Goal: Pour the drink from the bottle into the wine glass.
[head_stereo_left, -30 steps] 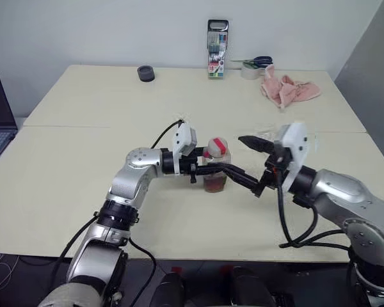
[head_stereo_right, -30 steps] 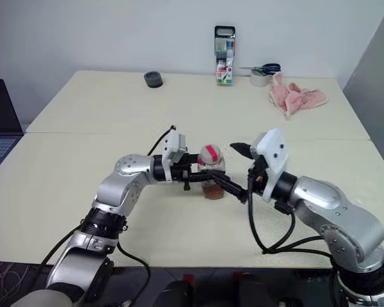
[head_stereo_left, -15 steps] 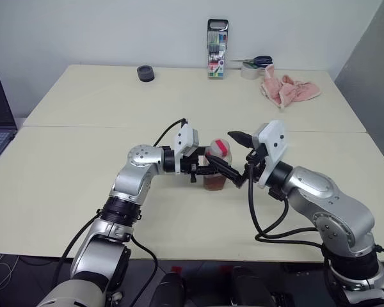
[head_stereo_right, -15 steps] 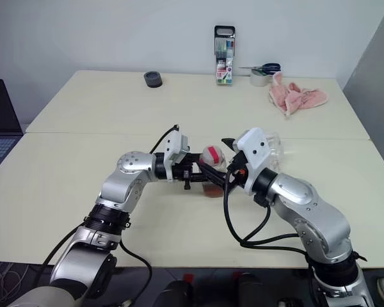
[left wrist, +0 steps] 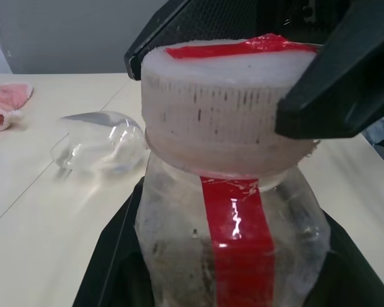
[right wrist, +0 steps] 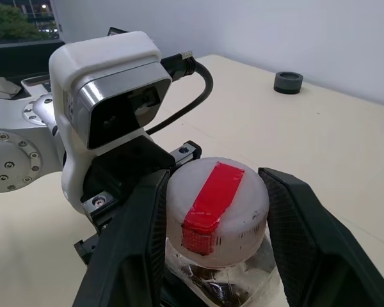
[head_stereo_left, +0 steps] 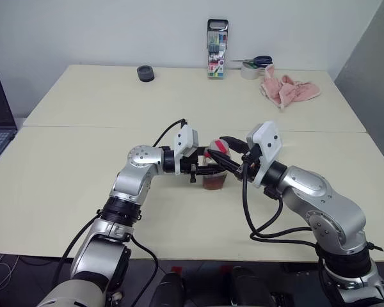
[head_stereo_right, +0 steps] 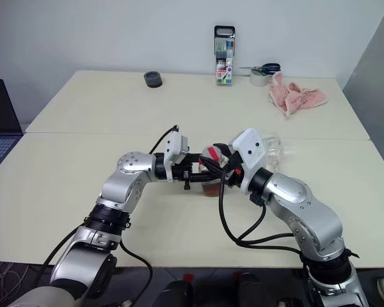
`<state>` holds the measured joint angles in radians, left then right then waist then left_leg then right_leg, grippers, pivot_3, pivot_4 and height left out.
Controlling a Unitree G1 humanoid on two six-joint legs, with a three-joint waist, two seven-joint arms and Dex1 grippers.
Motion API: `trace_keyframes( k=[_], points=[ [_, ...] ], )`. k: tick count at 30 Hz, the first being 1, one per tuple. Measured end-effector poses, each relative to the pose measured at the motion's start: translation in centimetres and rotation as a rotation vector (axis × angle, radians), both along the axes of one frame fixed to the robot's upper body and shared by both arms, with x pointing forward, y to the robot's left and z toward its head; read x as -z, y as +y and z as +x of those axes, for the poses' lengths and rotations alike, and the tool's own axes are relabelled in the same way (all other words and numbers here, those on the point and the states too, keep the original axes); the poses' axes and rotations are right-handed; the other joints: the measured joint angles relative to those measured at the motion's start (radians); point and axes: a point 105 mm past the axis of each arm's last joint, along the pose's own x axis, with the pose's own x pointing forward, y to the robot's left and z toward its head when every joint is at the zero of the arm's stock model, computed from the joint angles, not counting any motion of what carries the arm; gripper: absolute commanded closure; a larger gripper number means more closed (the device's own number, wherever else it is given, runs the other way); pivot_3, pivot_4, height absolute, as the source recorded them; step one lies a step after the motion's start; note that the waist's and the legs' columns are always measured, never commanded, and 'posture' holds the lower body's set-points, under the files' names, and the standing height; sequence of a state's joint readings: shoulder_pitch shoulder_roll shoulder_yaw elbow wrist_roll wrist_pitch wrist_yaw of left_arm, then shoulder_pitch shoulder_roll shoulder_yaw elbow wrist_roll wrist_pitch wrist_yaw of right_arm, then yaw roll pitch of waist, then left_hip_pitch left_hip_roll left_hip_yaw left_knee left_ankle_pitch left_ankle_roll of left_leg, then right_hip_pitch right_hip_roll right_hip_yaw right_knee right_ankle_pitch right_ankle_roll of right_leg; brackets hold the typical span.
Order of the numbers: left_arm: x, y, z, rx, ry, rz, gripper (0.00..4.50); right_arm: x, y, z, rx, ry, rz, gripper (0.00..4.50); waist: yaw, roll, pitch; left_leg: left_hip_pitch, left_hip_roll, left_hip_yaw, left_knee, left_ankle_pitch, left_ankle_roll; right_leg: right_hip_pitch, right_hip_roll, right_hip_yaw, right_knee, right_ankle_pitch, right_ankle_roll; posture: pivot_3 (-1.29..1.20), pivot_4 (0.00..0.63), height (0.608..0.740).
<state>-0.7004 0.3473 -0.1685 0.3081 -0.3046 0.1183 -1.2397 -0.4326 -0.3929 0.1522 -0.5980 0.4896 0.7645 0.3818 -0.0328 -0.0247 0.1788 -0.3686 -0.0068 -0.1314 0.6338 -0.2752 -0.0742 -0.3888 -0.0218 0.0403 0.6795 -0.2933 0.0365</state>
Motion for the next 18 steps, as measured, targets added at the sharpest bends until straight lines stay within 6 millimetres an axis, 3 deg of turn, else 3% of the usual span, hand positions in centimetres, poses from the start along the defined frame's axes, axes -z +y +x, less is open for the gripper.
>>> trace_keyframes(
  k=[4,7,10,16,18],
  points=[
    [-0.1,-0.1,-0.3,0.025,0.002,-0.008,2.70,-0.3,-0.3,0.0,-0.112,-0.032,-0.074,2.65,0.000,0.000,0.000,0.000,0.000,0.000,0.001,0.000,0.000,0.000,0.000,0.000,0.000,0.000,0.000,0.00,0.150,0.740],
    [-0.3,-0.9,-0.8,0.076,0.009,-0.020,2.70,-1.5,-1.7,0.6,-0.375,-0.073,-0.278,2.65,-0.001,0.006,0.007,-0.002,-0.001,0.000,0.007,0.000,0.001,0.001,0.000,-0.001,0.000,0.001,0.002,0.00,0.150,0.740],
    [-0.9,-1.2,-0.9,0.090,-0.007,-0.026,2.70,-2.0,-2.1,0.7,-0.439,-0.087,-0.276,2.65,-0.002,0.006,0.007,-0.003,0.000,0.000,0.007,0.000,0.001,0.000,0.001,-0.001,0.000,0.001,0.001,0.00,0.150,0.740],
    [-1.0,-1.1,-0.3,0.042,0.011,-0.050,2.70,-1.9,-2.9,1.8,-0.326,-0.122,-0.247,0.69,0.000,0.006,0.007,-0.014,-0.001,-0.001,0.012,0.000,0.000,-0.008,-0.001,-0.001,0.002,0.002,0.002,0.00,0.150,0.740],
    [-0.9,-1.0,0.0,0.021,0.021,-0.060,2.70,-2.5,-3.4,1.7,-0.270,-0.155,-0.232,0.67,0.001,0.006,0.007,-0.014,-0.001,-0.002,0.012,0.001,-0.001,-0.008,-0.001,-0.002,0.002,0.002,0.002,0.00,0.150,0.740]
  ],
)
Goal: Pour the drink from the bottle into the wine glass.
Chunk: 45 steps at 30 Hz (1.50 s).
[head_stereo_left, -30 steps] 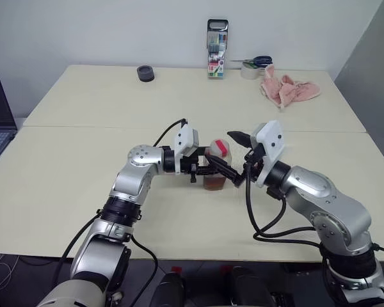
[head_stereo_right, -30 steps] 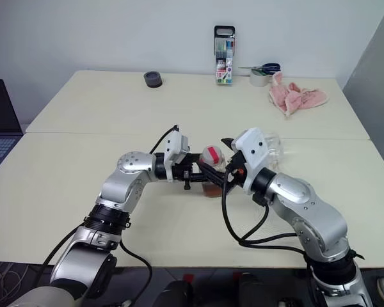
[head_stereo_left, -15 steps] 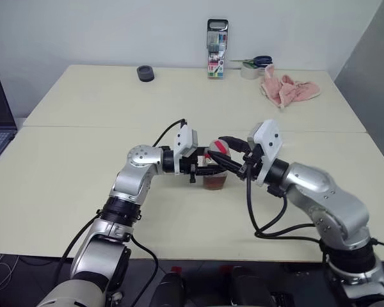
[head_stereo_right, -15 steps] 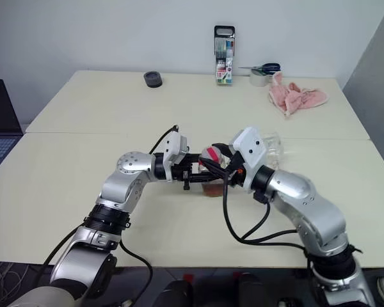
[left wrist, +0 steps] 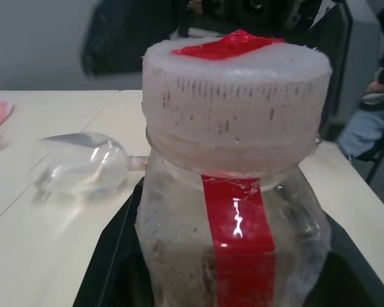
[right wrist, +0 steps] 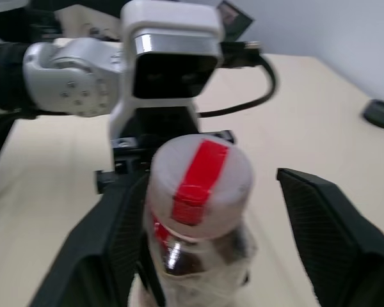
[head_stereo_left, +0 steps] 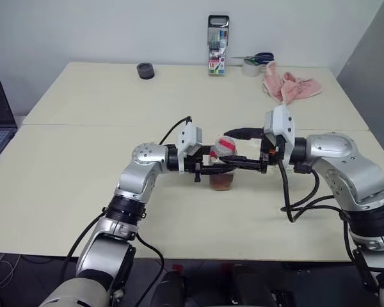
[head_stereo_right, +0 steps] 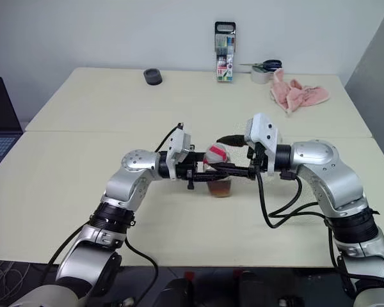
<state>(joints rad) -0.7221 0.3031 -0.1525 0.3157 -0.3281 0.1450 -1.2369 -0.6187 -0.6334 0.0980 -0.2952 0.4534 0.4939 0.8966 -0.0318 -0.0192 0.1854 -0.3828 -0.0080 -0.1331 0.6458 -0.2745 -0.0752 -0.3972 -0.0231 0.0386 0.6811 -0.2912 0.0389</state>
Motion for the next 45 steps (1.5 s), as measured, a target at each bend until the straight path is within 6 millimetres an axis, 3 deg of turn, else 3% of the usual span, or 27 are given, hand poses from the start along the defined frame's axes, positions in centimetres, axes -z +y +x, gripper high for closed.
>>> trace_keyframes(
  k=[3,7,11,16,24,26,45],
  points=[
    [0.0,-0.1,0.5,-0.024,0.010,-0.014,2.70,-0.5,-0.9,-1.0,0.088,-0.020,0.051,0.67,0.004,0.000,0.000,-0.001,0.000,-0.001,0.000,0.000,-0.001,0.000,0.000,-0.001,-0.001,0.000,0.000,0.00,0.150,0.740],
    [-0.5,-0.3,1.2,-0.049,-0.018,-0.025,2.70,0.7,-0.6,-2.6,0.218,0.026,0.184,0.67,0.002,0.000,0.000,-0.003,0.000,0.001,0.000,0.001,-0.001,-0.003,0.000,0.001,0.001,0.000,0.000,0.00,0.150,0.740],
    [-0.6,-0.7,1.4,-0.048,-0.027,-0.034,2.70,0.2,0.3,-2.3,0.357,-0.003,0.298,0.67,-0.007,0.001,0.000,-0.001,0.001,0.001,0.000,0.001,-0.001,-0.004,0.002,0.002,0.002,0.000,0.000,0.00,0.150,0.740],
    [-0.7,-0.8,1.6,-0.045,-0.040,-0.029,2.70,1.1,2.0,-1.4,0.466,-0.015,0.322,0.67,-0.009,0.001,0.000,-0.002,0.001,0.002,0.000,0.001,-0.002,-0.006,0.002,0.003,0.004,0.000,0.000,0.00,0.150,0.740],
    [-0.1,-1.0,1.6,-0.031,-0.035,-0.020,2.70,1.3,2.9,-0.1,0.532,-0.019,0.358,0.67,-0.010,0.001,0.000,-0.003,0.000,0.002,0.000,0.001,-0.002,-0.007,0.001,0.003,0.004,0.001,0.000,0.00,0.150,0.740],
    [-0.1,-1.0,1.6,-0.026,-0.037,-0.020,2.70,1.2,2.8,0.1,0.549,-0.026,0.368,1.02,-0.010,0.001,0.000,-0.003,0.000,0.002,0.000,0.001,-0.002,-0.007,0.001,0.003,0.004,0.001,0.000,0.00,0.150,0.740],
    [-0.3,-1.2,1.6,-0.021,-0.056,-0.008,2.70,1.4,3.0,-0.1,0.483,0.000,0.348,1.08,-0.017,0.001,0.000,-0.003,0.000,0.002,0.000,0.001,-0.001,-0.007,0.001,0.003,0.006,0.001,-0.001,0.00,0.150,0.740]
  ],
)
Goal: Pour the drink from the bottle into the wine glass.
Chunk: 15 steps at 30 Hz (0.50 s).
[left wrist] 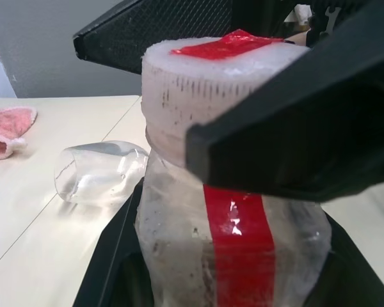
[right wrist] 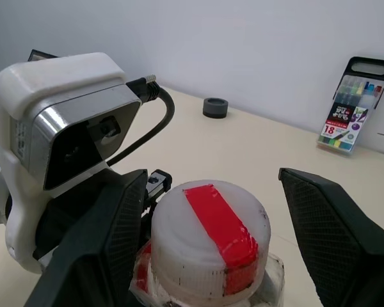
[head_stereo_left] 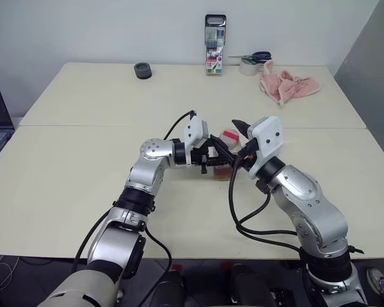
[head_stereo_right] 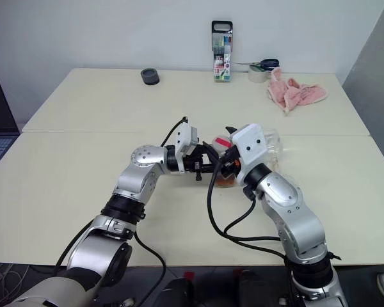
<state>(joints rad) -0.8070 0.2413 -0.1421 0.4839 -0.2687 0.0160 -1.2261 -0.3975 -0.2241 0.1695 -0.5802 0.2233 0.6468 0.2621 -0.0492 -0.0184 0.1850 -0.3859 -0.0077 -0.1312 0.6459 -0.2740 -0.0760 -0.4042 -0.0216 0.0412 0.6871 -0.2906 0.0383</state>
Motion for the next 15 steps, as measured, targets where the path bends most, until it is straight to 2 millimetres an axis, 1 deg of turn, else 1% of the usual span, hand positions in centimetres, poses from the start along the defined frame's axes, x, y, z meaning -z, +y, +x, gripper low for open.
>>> trace_keyframes(
  k=[3,8,15],
  points=[
    [0.08,0.05,0.07,-0.011,0.002,-0.002,2.70,-0.18,0.12,0.00,0.007,-0.007,0.017,1.08,-0.001,0.000,0.000,0.000,0.000,0.000,0.000,0.000,0.000,0.000,0.000,0.000,0.001,0.000,0.000,0.00,0.150,0.740],
    [0.30,0.16,0.12,-0.021,0.008,-0.003,2.70,-0.54,0.17,0.21,0.071,-0.038,0.032,1.08,-0.002,0.000,0.000,0.000,0.000,0.000,0.000,0.000,-0.001,0.000,0.000,0.000,0.001,0.000,0.000,0.00,0.150,0.740],
    [0.23,0.15,0.31,-0.040,0.007,-0.010,2.70,0.31,0.82,0.25,0.111,-0.024,0.022,1.08,-0.002,0.000,0.000,0.000,0.000,0.000,0.001,0.001,-0.001,-0.001,0.000,0.000,0.002,0.000,0.000,0.00,0.150,0.740]
  ],
)
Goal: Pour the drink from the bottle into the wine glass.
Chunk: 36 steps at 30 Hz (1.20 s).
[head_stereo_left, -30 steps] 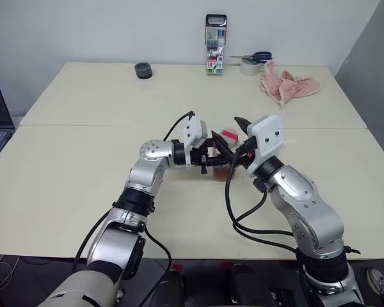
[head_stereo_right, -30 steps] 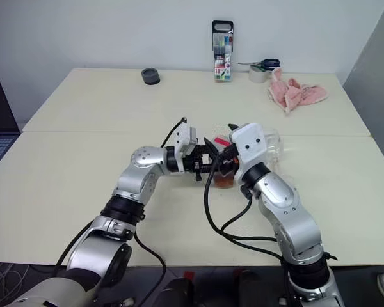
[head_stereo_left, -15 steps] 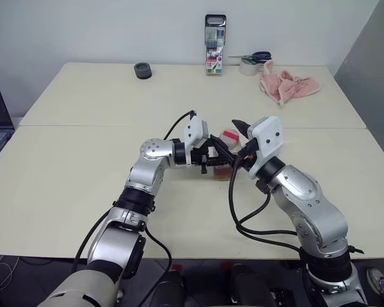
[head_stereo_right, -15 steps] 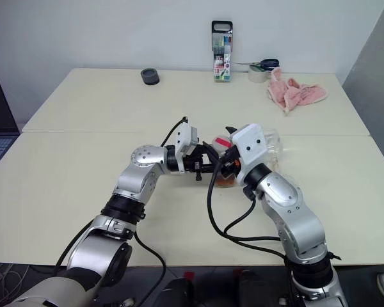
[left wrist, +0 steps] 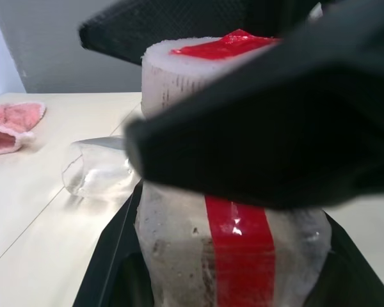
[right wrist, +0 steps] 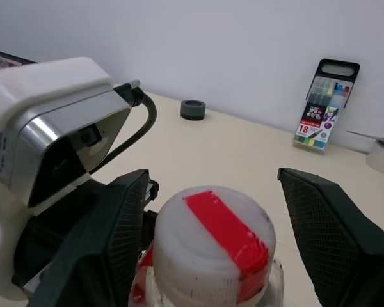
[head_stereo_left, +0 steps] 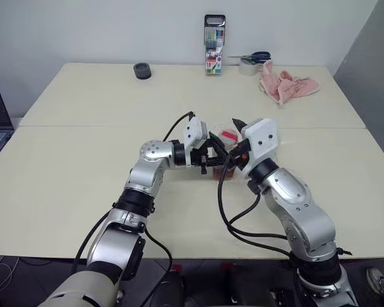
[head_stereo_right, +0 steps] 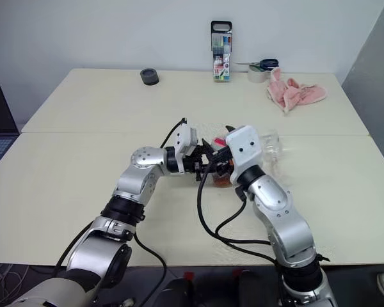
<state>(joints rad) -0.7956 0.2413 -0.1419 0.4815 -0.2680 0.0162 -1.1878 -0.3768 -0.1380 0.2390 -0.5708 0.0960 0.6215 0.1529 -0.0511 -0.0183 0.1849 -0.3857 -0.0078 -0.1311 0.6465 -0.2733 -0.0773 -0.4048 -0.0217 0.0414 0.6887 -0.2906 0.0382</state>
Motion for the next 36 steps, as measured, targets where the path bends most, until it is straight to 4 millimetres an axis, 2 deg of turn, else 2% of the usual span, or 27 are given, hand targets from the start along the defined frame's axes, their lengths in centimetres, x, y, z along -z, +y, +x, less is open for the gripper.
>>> trace_keyframes(
  k=[2,3,5,8,19,20,25,29,33,36],
  points=[
    [0.0,0.0,0.0,-0.003,0.000,-0.001,2.70,0.1,-0.1,0.1,0.024,0.002,0.006,1.08,0.000,0.000,0.000,0.000,0.000,0.000,0.000,0.000,0.000,0.000,0.000,0.000,0.000,0.000,0.000,0.00,0.150,0.740],
    [0.0,0.0,0.1,-0.005,0.000,-0.002,2.70,0.1,-0.2,0.2,0.034,0.004,0.010,1.25,0.000,0.000,0.000,0.000,0.000,0.000,0.000,0.000,0.000,0.000,0.000,0.000,0.000,0.000,0.000,0.00,0.150,0.740],
    [-0.1,0.0,0.1,-0.010,-0.001,-0.005,2.70,0.1,-0.1,0.2,0.037,0.005,0.020,1.65,0.000,0.000,0.000,0.000,0.000,0.000,0.000,0.000,0.000,0.000,0.000,0.000,0.000,0.000,0.000,0.00,0.150,0.740],
    [-0.2,-0.1,0.1,-0.015,-0.006,-0.011,2.70,0.1,0.2,0.1,0.028,0.006,0.034,2.58,-0.001,0.000,0.000,0.000,0.000,0.000,0.000,0.000,0.000,0.000,0.000,0.000,0.001,0.000,0.000,0.00,0.150,0.740],
    [-0.3,0.1,0.0,-0.019,-0.009,-0.009,2.70,0.1,0.3,0.1,-0.009,-0.004,0.026,2.56,-0.001,0.000,0.000,0.000,0.000,0.000,0.000,0.000,0.000,0.000,0.000,0.000,0.001,0.000,0.000,0.00,0.150,0.740],
    [-0.2,0.1,0.0,-0.016,-0.003,-0.007,2.70,0.2,0.3,0.1,-0.045,-0.004,0.008,2.56,-0.001,0.000,0.000,0.000,0.000,0.000,0.000,0.000,0.000,0.000,0.000,0.000,0.001,0.000,0.000,0.00,0.150,0.740],
    [0.1,0.6,-1.1,0.071,-0.012,0.049,2.70,0.1,-0.9,-0.1,-0.453,0.049,-0.199,2.56,-0.002,0.000,0.000,0.001,0.000,0.001,0.000,-0.002,0.004,0.001,0.000,0.000,0.000,0.000,0.000,0.00,0.150,0.740],
    [-0.1,0.2,-1.4,0.109,-0.023,0.065,2.71,-0.3,-1.6,-0.2,-0.574,0.085,-0.233,2.56,-0.005,0.000,0.000,0.001,0.000,0.000,0.000,-0.002,0.004,0.001,0.000,0.000,0.001,0.000,-0.001,0.00,0.150,0.740],
    [-0.1,0.4,-1.0,0.084,-0.004,0.060,2.71,-0.4,-2.0,-0.1,-0.561,0.081,-0.234,1.20,-0.005,0.000,0.000,0.001,0.000,0.001,0.001,-0.002,0.004,0.000,0.000,0.000,0.001,0.000,-0.001,0.00,0.150,0.740],
    [-0.3,0.8,-0.5,0.038,0.006,0.040,2.71,-0.6,-3.0,-0.1,-0.480,0.052,-0.252,0.15,-0.003,0.000,0.000,0.000,0.000,0.000,0.001,-0.002,0.004,0.000,0.000,0.000,0.001,0.000,0.000,0.00,0.150,0.740]
  ],
)
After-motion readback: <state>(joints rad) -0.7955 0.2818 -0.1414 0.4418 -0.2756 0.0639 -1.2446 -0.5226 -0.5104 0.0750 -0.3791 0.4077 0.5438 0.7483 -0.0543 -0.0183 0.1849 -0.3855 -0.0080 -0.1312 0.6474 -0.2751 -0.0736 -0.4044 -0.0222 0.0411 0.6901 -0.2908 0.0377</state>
